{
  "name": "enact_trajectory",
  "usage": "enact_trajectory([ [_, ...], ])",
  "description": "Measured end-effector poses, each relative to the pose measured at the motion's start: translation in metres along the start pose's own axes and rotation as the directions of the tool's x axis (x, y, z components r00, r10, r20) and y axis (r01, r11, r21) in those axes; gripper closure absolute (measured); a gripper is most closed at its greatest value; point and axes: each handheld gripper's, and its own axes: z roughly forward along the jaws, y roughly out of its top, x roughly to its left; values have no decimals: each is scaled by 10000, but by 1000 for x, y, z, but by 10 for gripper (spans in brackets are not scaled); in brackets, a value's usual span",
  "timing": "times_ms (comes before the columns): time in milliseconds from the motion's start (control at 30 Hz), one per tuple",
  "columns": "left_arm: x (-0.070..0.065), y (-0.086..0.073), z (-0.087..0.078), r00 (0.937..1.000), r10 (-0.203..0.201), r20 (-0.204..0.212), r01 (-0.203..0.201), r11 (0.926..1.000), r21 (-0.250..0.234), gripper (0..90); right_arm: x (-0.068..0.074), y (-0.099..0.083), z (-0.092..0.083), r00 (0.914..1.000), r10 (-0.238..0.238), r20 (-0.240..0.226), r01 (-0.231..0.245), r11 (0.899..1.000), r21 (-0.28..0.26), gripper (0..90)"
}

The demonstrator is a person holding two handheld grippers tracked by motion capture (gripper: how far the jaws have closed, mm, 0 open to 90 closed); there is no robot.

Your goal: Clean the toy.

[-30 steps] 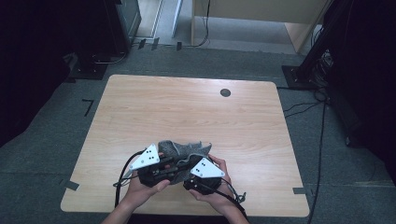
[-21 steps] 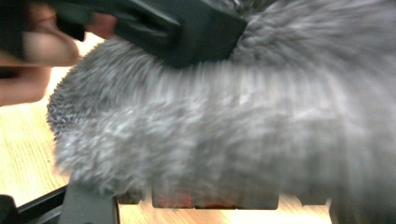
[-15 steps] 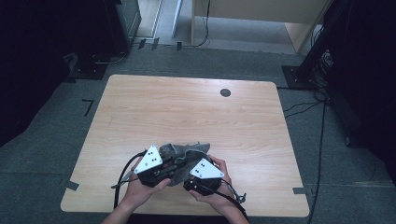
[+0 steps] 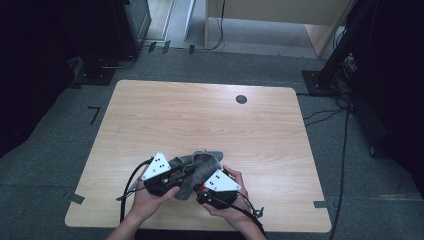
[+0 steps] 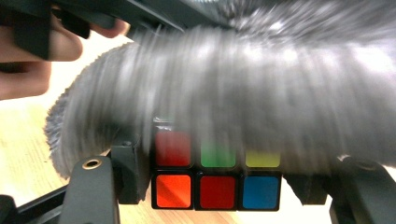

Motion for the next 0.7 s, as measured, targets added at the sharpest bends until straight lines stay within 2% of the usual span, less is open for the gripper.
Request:
enact_trajectory([
  [33, -2, 1, -1, 9998, 5, 176, -3, 9999, -110, 781, 0, 0, 0, 10000, -34, -25, 34, 10000, -37, 347],
  [67, -13, 5, -4, 9944, 413, 977, -358, 9977, -571, 765, 0, 0, 0, 10000, 16, -67, -17, 10000, -87, 347],
  [100, -13, 5, -4, 9944, 413, 977, -358, 9977, -571, 750, -1, 0, 0, 10000, 1, -34, -2, 10000, -76, 347],
  [133, -25, 7, -3, 9900, 1046, 950, -998, 9935, -546, 739, -1, 0, 1, 10000, -13, 26, 13, 10000, -48, 348],
  [167, -25, 7, -3, 9900, 1046, 950, -998, 9935, -546, 734, -1, 0, 1, 10000, 15, 64, -15, 10000, 3, 347],
  [200, -27, 7, 0, 9904, 1212, 663, -1184, 9920, -442, 734, -1, 0, 1, 10000, 15, 64, -15, 10000, 3, 347],
  [233, -25, 6, 1, 9922, 1144, 490, -1128, 9930, -351, 739, -1, -1, 0, 9999, 20, 99, -20, 10000, 21, 348],
  [267, -21, 5, 1, 9956, 864, 349, -854, 9959, -294, 749, -1, -1, 0, 9999, -10, 132, 9, 10000, 56, 347],
  [333, -11, 3, 1, 9986, 488, -220, -490, 9988, -84, 771, 0, -1, -1, 9999, 1, 143, -1, 10000, 43, 347],
  [367, -6, 3, 1, 9957, 248, -894, -237, 9996, 136, 791, 0, 0, -2, 10000, 2, 66, -1, 9999, -108, 347],
  [433, -7, 3, 0, 9965, 181, -815, -178, 9998, 53, 793, -1, 1, -3, 10000, 37, 36, -36, 9998, -173, 347],
  [467, -14, 5, -2, 9992, 276, -272, -285, 9991, -327, 793, -2, 2, -2, 10000, -11, 38, 12, 9998, -220, 347],
  [500, -19, 6, -4, 9989, 396, 232, -383, 9977, -556, 787, -2, 2, -2, 10000, 14, 60, -12, 9998, -195, 347],
  [533, -22, 7, -4, 9975, 501, 489, -467, 9966, -673, 776, -3, 1, -2, 9999, 86, 109, -84, 9999, -149, 347],
  [567, -28, 8, -3, 9959, 753, 503, -720, 9954, -636, 768, -4, 1, -1, 9999, 81, 124, -79, 9999, -118, 347],
  [600, -29, 8, -1, 9957, 881, 292, -865, 9948, -530, 760, -5, 0, -2, 9997, 155, 171, -153, 9998, -111, 347],
  [633, -29, 8, -1, 9957, 881, 292, -865, 9948, -530, 755, -5, 0, -2, 9997, 163, 158, -161, 9998, -112, 348],
  [667, -24, 7, 2, 9982, 561, -195, -566, 9980, -279, 746, -4, 0, -2, 9998, 132, 168, -130, 9999, -99, 348],
  [700, -24, 7, 2, 9982, 561, -195, -566, 9980, -279, 742, -4, 0, -2, 9998, 132, 168, -130, 9999, -99, 348],
])
